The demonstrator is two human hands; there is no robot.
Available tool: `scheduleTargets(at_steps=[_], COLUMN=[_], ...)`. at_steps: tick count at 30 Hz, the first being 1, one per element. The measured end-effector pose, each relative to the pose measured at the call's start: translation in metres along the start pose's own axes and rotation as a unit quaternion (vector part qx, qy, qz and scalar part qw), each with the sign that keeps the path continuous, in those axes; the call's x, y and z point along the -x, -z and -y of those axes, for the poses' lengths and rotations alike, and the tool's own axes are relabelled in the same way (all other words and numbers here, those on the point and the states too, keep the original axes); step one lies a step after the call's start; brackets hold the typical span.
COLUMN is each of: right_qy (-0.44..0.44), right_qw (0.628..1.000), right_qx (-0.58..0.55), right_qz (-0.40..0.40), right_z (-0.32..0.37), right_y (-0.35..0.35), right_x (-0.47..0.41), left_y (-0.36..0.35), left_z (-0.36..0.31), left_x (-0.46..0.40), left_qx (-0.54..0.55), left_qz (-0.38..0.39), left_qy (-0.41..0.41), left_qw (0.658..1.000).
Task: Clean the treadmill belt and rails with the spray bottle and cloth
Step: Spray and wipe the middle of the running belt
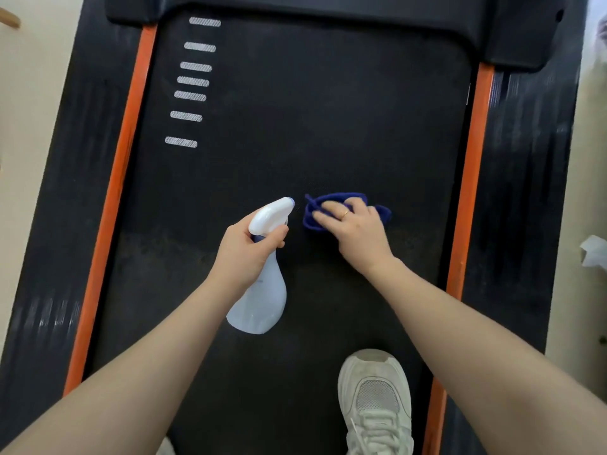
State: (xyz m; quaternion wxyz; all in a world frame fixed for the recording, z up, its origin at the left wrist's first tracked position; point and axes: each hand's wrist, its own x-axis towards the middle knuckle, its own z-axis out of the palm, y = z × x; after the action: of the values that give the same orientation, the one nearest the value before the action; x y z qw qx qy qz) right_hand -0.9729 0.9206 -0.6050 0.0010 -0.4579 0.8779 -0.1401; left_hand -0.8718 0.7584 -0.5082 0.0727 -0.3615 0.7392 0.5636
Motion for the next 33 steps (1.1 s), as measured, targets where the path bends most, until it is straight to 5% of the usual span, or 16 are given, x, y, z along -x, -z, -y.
scheduleTargets(at_steps=[2, 3, 7, 9, 11, 13, 19, 24, 30, 33], right_qy=[-0.089, -0.063, 0.199, 0.148, -0.037, -0.130, 0.079, -0.151, 0.045, -0.021], right_qw=[0.996, 0.997, 0.977, 0.987, 0.999, 0.991, 0.996, 0.987, 0.998, 0.996], right_qx=[-0.016, -0.024, -0.049, -0.030, -0.011, 0.004, -0.017, 0.037, 0.030, 0.077], right_qz=[-0.025, -0.031, 0.064, 0.048, -0.008, -0.031, 0.047, -0.029, 0.042, 0.028], right_z=[0.007, 0.010, -0.006, -0.028, -0.044, -0.038, -0.006, -0.024, -0.002, -0.035], right_y=[-0.002, -0.004, -0.003, 0.005, 0.012, 0.010, 0.003, 0.007, 0.017, 0.020], right_x=[-0.004, 0.000, 0.026, 0.019, 0.009, 0.014, 0.066, 0.040, 0.097, 0.074], left_y=[0.000, 0.000, -0.004, -0.007, -0.008, -0.010, -0.021, -0.028, -0.033, -0.036], left_z=[-0.001, -0.002, -0.002, -0.001, 0.000, 0.001, -0.007, -0.007, -0.007, -0.003], left_x=[0.001, 0.001, 0.001, 0.000, 0.000, 0.001, 0.002, 0.006, 0.009, 0.006], left_qx=[-0.005, -0.003, -0.003, -0.002, -0.014, -0.023, -0.055, -0.080, -0.079, -0.089], left_qz=[0.011, 0.012, 0.013, 0.011, 0.015, 0.022, 0.057, 0.088, 0.101, 0.103], left_qy=[-0.006, -0.010, -0.007, -0.005, -0.007, -0.005, -0.019, -0.042, -0.053, -0.054], left_qw=[1.000, 1.000, 1.000, 1.000, 1.000, 0.999, 0.997, 0.992, 0.990, 0.989])
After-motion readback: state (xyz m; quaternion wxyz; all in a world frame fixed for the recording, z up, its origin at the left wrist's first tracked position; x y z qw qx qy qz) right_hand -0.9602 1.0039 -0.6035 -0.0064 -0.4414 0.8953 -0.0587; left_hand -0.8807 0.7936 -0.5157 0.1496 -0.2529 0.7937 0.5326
